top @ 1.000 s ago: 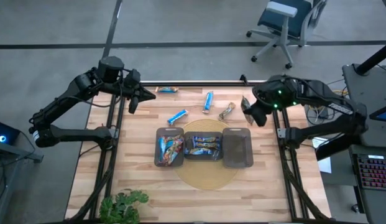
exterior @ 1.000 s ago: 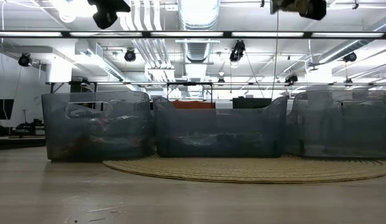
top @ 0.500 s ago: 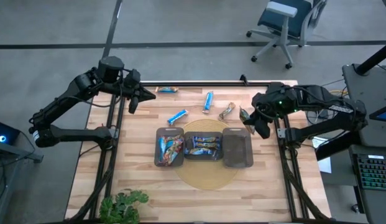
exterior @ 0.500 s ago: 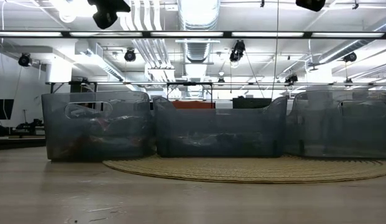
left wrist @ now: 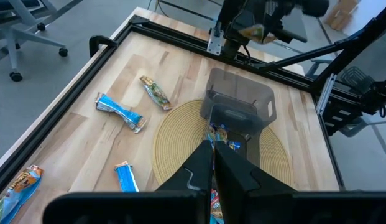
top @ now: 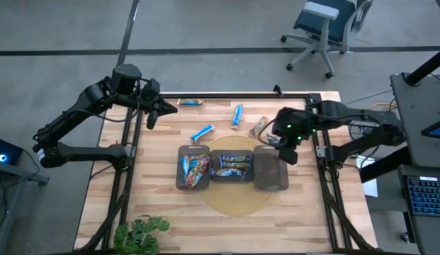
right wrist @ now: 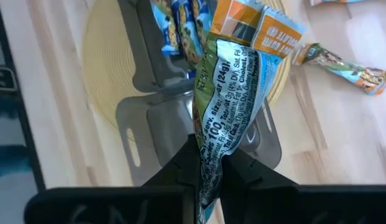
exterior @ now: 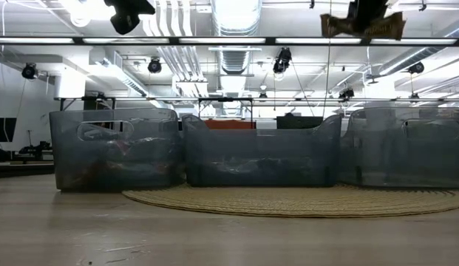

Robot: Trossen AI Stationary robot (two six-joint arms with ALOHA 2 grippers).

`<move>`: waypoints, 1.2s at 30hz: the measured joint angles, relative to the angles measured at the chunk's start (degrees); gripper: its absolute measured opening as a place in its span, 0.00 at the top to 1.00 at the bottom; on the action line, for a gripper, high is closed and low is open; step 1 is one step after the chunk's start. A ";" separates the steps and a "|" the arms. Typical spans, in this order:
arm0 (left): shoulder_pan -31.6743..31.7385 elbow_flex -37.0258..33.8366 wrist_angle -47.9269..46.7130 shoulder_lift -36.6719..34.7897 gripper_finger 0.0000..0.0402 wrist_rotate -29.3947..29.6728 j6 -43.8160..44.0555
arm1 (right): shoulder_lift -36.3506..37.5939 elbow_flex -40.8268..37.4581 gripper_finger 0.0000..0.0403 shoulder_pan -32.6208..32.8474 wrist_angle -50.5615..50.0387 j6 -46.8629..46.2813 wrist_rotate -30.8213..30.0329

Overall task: Pick and place Granola Bars by type
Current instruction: Put the orange granola bar into the right black bin

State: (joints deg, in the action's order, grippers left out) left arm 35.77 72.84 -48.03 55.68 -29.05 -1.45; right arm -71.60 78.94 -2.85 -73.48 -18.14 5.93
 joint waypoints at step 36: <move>-0.02 0.00 0.00 0.00 1.00 0.01 -0.09 | -5.29 -17.04 0.94 1.88 12.74 0.80 0.20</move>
State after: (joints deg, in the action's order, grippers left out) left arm 35.75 72.84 -48.03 55.68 -29.04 -1.54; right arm -76.88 61.89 -0.97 -60.74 -17.35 6.14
